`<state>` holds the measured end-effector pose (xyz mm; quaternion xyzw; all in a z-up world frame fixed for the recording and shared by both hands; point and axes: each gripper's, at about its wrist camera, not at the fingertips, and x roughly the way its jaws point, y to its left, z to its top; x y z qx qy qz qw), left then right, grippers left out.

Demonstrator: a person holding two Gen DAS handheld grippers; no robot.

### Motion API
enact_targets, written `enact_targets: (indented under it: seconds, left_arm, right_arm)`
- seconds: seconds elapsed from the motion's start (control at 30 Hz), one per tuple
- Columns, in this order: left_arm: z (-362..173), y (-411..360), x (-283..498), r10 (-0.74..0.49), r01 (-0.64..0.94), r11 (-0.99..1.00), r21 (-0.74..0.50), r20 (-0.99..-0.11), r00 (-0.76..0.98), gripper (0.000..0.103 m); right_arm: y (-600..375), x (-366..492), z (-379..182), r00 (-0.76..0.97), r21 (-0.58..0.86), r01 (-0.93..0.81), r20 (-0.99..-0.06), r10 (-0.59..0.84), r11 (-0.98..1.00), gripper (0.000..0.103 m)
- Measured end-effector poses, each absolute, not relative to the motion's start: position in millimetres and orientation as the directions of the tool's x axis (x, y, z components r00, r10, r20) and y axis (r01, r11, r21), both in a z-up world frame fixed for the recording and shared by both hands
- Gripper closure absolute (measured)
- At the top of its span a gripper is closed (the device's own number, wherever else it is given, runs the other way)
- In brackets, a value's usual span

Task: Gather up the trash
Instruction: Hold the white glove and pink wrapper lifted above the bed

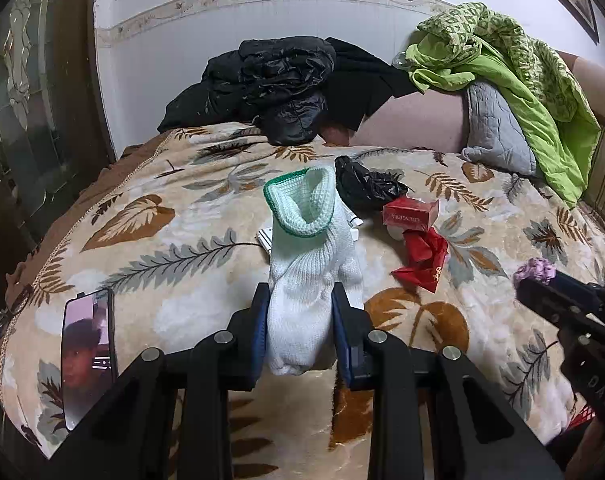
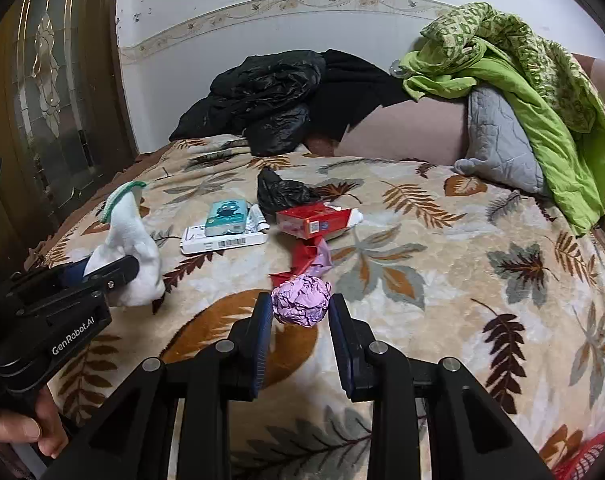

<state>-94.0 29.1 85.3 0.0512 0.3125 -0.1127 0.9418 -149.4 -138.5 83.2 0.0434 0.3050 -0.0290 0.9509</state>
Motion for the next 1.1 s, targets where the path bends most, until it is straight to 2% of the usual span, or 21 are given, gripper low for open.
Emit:
enact_targets:
  seconds: [0.43,0.77,1.1]
  left_arm:
    - [83.7,26.2,-97.7,-0.188,0.268,0.962,0.055,-0.58,0.793,0.075]
    - [79.7,32.8,-89.8,-0.214,0.275,0.961,0.006,-0.609,0.763,0.075]
    - [76.9,28.6,-90.3,-0.218,0.289,0.957,0.017,-0.612,0.76,0.075]
  right_arm:
    - [-136.9,-144.4,84.3,0.823,0.083,0.087,-0.568,-0.025,0.993,0.072]
    - [-133.8,-136.8,82.3,0.824,0.101,0.065,-0.567,0.004,0.993,0.072]
    - [-135.7,-138.4,83.3,0.828,0.118,0.06,-0.561,0.017,0.991,0.072]
